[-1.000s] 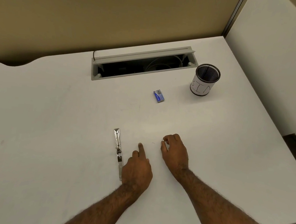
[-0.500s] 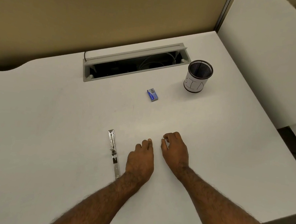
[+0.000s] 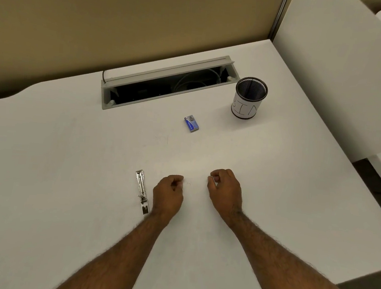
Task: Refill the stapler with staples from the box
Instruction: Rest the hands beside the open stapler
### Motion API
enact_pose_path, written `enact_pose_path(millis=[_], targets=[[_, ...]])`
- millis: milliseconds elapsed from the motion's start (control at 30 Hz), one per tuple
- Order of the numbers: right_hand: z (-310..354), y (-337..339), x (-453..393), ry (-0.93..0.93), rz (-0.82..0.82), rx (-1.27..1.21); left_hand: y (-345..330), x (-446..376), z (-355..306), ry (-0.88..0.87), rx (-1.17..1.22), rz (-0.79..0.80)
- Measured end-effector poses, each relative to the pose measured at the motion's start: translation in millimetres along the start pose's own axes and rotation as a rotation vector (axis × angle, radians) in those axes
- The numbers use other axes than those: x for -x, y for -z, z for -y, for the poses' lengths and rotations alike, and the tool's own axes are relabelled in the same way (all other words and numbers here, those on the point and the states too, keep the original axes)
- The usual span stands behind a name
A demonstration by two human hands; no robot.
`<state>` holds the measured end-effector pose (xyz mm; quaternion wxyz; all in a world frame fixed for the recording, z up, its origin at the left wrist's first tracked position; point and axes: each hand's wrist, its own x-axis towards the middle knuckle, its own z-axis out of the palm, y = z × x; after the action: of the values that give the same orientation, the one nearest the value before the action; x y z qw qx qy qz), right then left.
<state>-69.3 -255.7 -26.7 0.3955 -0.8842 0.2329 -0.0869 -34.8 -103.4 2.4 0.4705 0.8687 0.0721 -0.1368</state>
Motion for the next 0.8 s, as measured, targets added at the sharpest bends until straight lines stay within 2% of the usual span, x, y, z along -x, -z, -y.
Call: enact_pose_path(millis=[33,167,333,567,800], targets=[[0,0,0,-0.003,-0.004,0.000,1,0,0,0.015,0.004,0.020],[0,-1,0,-0.011,0.002,0.015,-1,1,-2,-0.143,-0.226,0.029],[-1,0,-2,-0.012,0.015,0.027,-10,0,-11,-0.153,-0.400,0.006],[0,-1,-2,-0.002,0.003,0.047,-11,-1,-15,-0.152,-0.437,0.027],[1,1,-1,-0.002,0.014,0.041,-12,5,-15,-0.233,-0.484,0.014]])
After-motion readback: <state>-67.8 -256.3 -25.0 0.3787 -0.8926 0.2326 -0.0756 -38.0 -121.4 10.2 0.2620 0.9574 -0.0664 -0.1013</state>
